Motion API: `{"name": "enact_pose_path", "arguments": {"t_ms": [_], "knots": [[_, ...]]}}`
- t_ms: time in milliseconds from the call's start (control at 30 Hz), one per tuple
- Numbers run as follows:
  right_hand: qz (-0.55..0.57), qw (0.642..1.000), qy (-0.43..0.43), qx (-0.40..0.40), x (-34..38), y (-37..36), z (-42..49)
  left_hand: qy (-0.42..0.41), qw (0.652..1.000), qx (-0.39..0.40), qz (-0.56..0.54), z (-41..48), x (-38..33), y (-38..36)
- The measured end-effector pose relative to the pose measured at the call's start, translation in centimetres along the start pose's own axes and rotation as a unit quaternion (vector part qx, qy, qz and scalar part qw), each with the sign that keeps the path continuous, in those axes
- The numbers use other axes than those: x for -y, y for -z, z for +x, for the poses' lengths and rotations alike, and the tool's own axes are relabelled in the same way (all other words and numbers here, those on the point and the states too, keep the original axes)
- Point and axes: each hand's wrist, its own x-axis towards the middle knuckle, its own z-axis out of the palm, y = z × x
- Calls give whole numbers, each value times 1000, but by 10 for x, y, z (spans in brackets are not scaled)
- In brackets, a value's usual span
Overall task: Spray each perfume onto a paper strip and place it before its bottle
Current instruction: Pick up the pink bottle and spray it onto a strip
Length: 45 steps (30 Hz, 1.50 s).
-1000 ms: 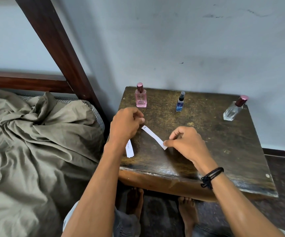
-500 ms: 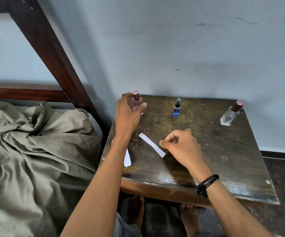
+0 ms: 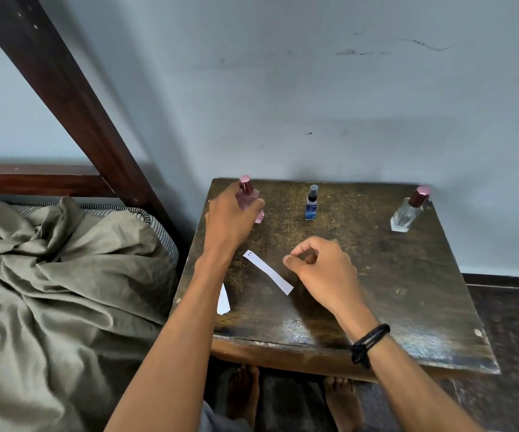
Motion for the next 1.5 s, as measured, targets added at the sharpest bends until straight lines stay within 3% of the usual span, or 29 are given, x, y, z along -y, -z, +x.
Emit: {"name": "enact_pose_path", "arguments": {"t_ms": [400,633,933,1133,1500], "knots": [[175,981,48,-74,6,-2,-2,-16,995,80,-59,-38,-19,26],[299,951,64,36,9,-3,-1,-8,990,91,-106,-55,-15,35],[389,914,68,92,8,2,-2,38,948,178,-260,-64,-22,32],[422,899,61,97,7,1,-2,50,930,216,-295,-62,-26,39],[409,906,38,105,7,3,-2,78,944,150,-283,-55,-21,38]]}}
